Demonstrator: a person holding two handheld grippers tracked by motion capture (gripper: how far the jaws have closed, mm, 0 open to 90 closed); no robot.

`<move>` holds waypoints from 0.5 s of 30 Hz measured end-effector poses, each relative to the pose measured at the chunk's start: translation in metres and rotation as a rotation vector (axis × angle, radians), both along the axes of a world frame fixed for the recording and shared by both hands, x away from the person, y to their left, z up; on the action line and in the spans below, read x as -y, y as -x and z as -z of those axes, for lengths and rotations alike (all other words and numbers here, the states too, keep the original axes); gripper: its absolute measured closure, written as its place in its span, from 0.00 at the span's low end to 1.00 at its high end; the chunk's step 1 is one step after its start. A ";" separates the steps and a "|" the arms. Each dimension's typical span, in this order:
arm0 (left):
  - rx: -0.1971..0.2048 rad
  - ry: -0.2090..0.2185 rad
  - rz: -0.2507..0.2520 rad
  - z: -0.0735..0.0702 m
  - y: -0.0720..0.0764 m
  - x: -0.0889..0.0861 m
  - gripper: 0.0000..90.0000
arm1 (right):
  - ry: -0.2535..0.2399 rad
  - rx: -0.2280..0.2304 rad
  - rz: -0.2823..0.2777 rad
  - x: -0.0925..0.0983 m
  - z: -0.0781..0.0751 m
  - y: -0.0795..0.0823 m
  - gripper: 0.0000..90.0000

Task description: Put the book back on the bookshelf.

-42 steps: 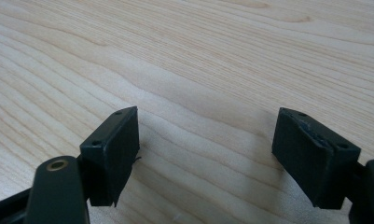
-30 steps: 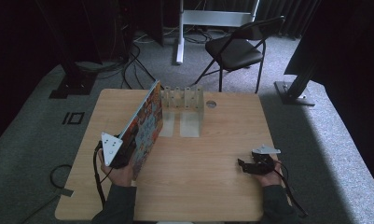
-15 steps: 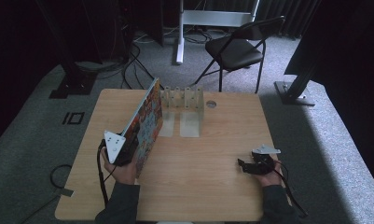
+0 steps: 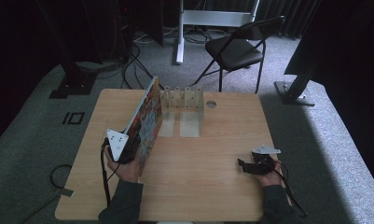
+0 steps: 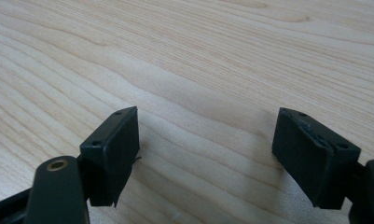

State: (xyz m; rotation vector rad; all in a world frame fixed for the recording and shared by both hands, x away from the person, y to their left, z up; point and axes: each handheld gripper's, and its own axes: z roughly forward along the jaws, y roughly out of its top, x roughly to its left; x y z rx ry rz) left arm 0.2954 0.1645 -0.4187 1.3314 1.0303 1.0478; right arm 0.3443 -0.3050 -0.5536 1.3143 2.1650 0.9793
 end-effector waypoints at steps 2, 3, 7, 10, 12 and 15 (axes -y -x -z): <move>0.000 0.000 -0.003 0.000 -0.001 0.000 0.89 | 0.000 0.000 0.001 0.000 0.000 0.000 0.25; 0.000 -0.002 -0.005 0.000 -0.001 0.001 0.90 | 0.000 0.000 0.001 0.000 0.000 0.000 0.25; 0.002 -0.002 -0.010 0.000 -0.002 0.002 0.89 | 0.000 0.000 0.001 0.000 0.000 0.000 0.25; 0.003 -0.003 -0.017 0.000 -0.003 0.003 0.89 | 0.000 0.000 0.001 0.000 0.000 0.000 0.25; 0.005 -0.009 -0.021 0.000 -0.004 0.003 0.89 | 0.000 0.000 0.001 0.000 0.000 0.000 0.25; 0.007 -0.014 -0.027 0.001 -0.006 0.004 0.90 | 0.000 0.000 0.002 0.000 0.000 0.000 0.25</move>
